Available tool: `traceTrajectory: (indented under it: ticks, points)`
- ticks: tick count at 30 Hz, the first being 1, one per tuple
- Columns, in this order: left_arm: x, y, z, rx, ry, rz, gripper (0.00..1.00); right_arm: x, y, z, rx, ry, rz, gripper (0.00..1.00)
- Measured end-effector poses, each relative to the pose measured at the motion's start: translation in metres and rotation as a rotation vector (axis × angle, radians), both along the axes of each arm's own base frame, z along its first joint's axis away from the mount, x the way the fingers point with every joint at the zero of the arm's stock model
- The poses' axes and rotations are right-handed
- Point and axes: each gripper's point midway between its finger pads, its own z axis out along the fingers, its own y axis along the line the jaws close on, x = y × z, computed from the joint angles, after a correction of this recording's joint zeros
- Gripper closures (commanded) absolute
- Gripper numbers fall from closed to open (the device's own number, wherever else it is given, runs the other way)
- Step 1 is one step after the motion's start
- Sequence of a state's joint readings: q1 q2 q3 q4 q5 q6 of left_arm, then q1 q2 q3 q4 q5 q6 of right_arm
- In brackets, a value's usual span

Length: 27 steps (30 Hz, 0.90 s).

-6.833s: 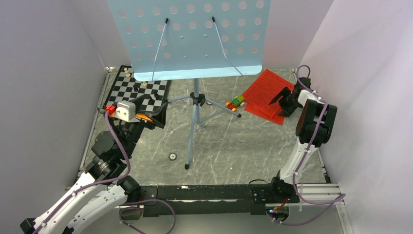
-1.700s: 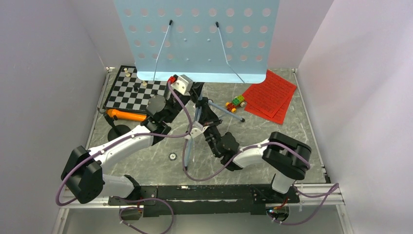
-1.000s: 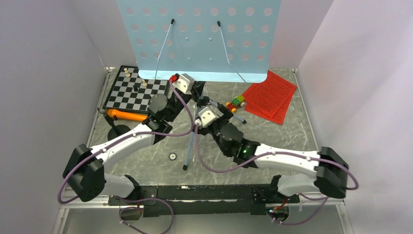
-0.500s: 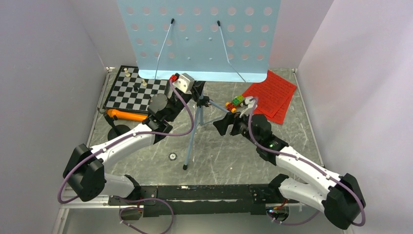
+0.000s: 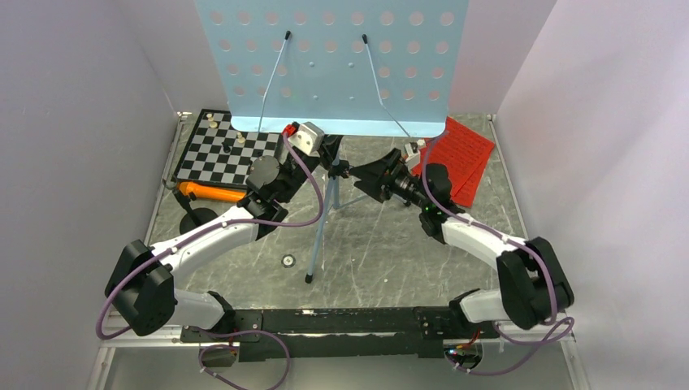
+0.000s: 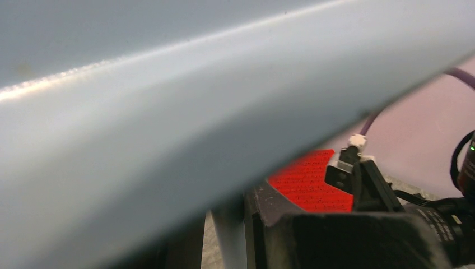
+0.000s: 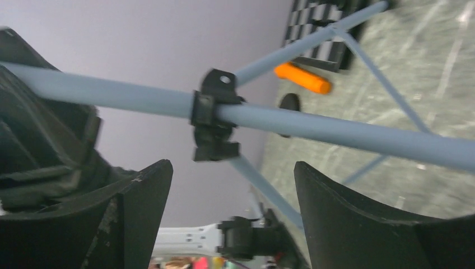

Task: Pack up the instrument practice props

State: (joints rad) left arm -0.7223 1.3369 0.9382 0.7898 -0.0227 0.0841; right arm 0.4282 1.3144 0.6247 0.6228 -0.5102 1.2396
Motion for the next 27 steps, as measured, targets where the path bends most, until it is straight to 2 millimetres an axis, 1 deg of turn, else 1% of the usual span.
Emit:
traceTrajectory:
  ticks: [2,4,7,10,11,13,18,25,27]
  points:
    - [0.0,0.0,0.0,0.001,0.0,0.0,1.0,0.005,0.006,0.01,0.063,0.018,0.017,0.22]
    - [0.0,0.0,0.0,0.001,-0.001,0.0,1.0,0.012,0.012,0.016,0.116,0.047,0.034,0.24]
    - [0.0,0.0,0.0,0.001,-0.001,0.0,1.0,0.017,0.018,0.018,0.158,0.088,0.054,0.24]
    - [0.0,0.0,0.0,0.003,-0.004,0.001,1.0,0.016,0.021,0.018,0.177,0.113,0.071,0.25]
    - [0.0,0.0,0.0,0.004,-0.004,0.001,1.0,0.015,0.022,0.018,0.182,0.117,0.077,0.27]
    - [0.0,0.0,0.0,0.004,-0.006,0.002,1.0,0.015,0.024,0.021,0.192,0.121,0.083,0.32]
    - [0.0,0.0,0.0,0.004,-0.007,0.003,1.0,0.015,0.029,0.026,0.219,0.126,0.102,0.49]
    - [0.0,0.0,0.0,0.003,-0.01,0.005,1.0,0.016,0.034,0.015,0.219,0.17,0.119,0.74]
    - [0.001,0.001,0.0,0.004,-0.011,0.009,1.0,0.017,0.035,0.013,0.221,0.177,0.121,0.85]
